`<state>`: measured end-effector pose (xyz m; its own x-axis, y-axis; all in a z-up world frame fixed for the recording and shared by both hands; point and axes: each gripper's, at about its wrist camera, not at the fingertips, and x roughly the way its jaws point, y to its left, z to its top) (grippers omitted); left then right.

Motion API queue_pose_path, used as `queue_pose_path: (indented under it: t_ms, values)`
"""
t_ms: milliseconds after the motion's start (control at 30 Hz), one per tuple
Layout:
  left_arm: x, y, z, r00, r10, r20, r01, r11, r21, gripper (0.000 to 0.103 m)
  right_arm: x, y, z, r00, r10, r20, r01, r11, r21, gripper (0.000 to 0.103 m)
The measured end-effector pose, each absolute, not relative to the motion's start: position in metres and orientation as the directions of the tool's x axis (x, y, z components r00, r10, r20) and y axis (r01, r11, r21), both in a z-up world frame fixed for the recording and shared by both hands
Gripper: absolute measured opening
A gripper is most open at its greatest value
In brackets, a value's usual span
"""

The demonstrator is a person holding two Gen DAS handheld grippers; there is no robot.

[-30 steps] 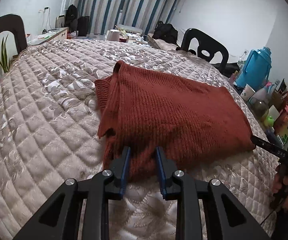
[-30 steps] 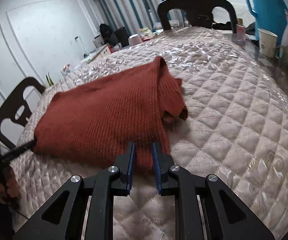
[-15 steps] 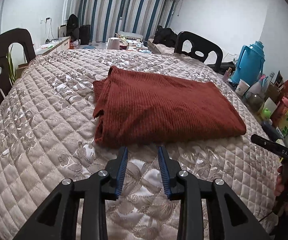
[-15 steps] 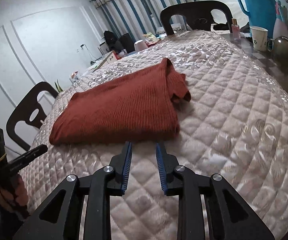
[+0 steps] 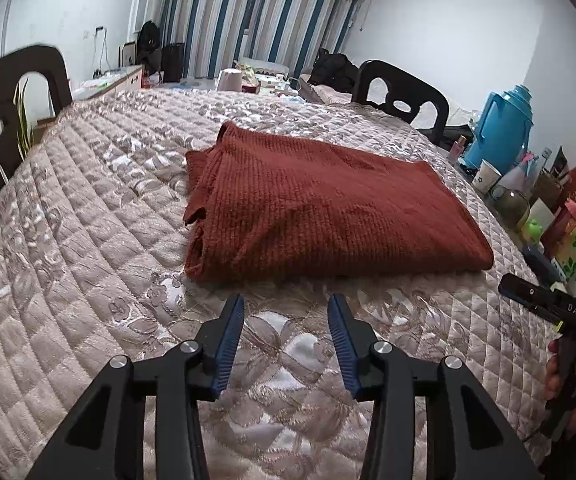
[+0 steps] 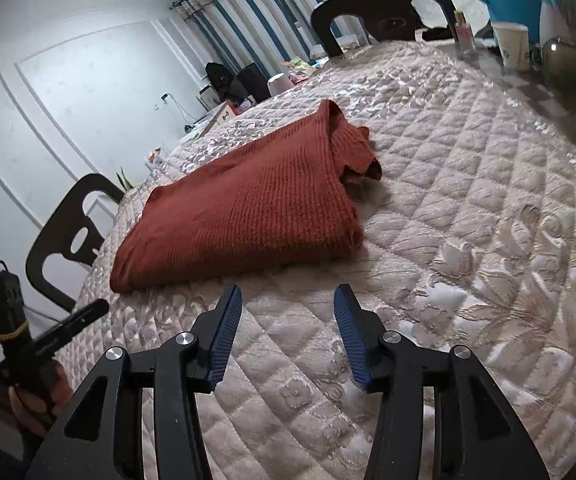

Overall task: Fold small clothes
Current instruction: 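Grasp the folded sweater edge with the left tool and lift it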

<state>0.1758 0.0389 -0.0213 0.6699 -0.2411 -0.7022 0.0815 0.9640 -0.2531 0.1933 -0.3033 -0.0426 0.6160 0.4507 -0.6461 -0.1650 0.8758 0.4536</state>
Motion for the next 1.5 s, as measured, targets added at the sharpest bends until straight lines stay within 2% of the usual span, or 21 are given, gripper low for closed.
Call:
queue_pose_path:
  t_ms: [233,333,567,633,700,767,867,900,967,1033,1133,1200,1333,1500]
  values:
    - [0.202,0.057,-0.039,0.632,-0.311,-0.71,0.012,0.919,-0.393,0.047,0.216,-0.309,-0.059,0.593,0.506,-0.627,-0.117,0.824,0.554,0.05]
    - [0.209,0.061,-0.043,0.636,-0.35,-0.687,-0.002,0.89,-0.456,0.054,0.227,-0.311,-0.06,0.594,0.518,-0.616,-0.1,0.807,0.582,0.05]
    - [0.22,0.076,-0.049,0.658,-0.433,-0.616,-0.053,0.79,-0.611,0.061,0.232,-0.311,-0.059,0.618,0.505,-0.603,-0.057,0.794,0.606,0.05]
    - [0.22,0.081,-0.05,0.667,-0.442,-0.6,-0.063,0.769,-0.636,0.061,0.228,-0.311,-0.053,0.641,0.457,-0.617,-0.035,0.82,0.571,0.05]
    - [0.222,0.086,-0.053,0.679,-0.448,-0.582,-0.079,0.744,-0.664,0.061,0.216,-0.311,-0.039,0.691,0.318,-0.649,0.003,0.897,0.442,0.05]
    - [0.224,0.088,-0.054,0.693,-0.442,-0.569,-0.093,0.729,-0.679,0.061,0.208,-0.308,-0.023,0.738,0.242,-0.629,0.007,0.93,0.367,0.05]
    - [0.228,0.088,-0.055,0.705,-0.422,-0.57,-0.118,0.722,-0.682,0.061,0.209,-0.282,0.001,0.764,0.264,-0.589,-0.097,0.949,0.299,0.045]
    - [0.229,0.087,-0.055,0.707,-0.417,-0.571,-0.127,0.72,-0.683,0.06,0.213,-0.267,0.006,0.759,0.275,-0.59,-0.139,0.954,0.266,0.034]
    - [0.232,0.088,-0.056,0.708,-0.412,-0.573,-0.137,0.717,-0.684,0.059,0.226,-0.235,0.01,0.734,0.307,-0.606,-0.224,0.951,0.212,0.026]
    - [0.235,0.089,-0.057,0.707,-0.398,-0.585,-0.159,0.716,-0.68,0.042,0.242,-0.204,0.007,0.706,0.323,-0.63,-0.297,0.943,0.15,0.011]
    - [0.234,0.094,-0.063,0.701,-0.405,-0.587,-0.171,0.704,-0.689,0.029,0.272,-0.166,-0.011,0.654,0.312,-0.689,-0.372,0.926,0.066,0.01]
    - [0.232,0.096,-0.063,0.702,-0.406,-0.585,-0.164,0.707,-0.688,0.026,0.297,-0.148,-0.027,0.598,0.296,-0.745,-0.402,0.915,0.041,0.01]
    - [0.23,0.095,-0.064,0.704,-0.403,-0.585,-0.158,0.714,-0.682,0.024,0.334,-0.136,-0.038,0.568,0.25,-0.784,-0.389,0.921,0.012,0.01]
    - [0.231,0.096,-0.065,0.701,-0.41,-0.583,-0.154,0.712,-0.685,0.024,0.337,-0.137,-0.03,0.583,0.238,-0.777,-0.375,0.927,0.002,0.01]
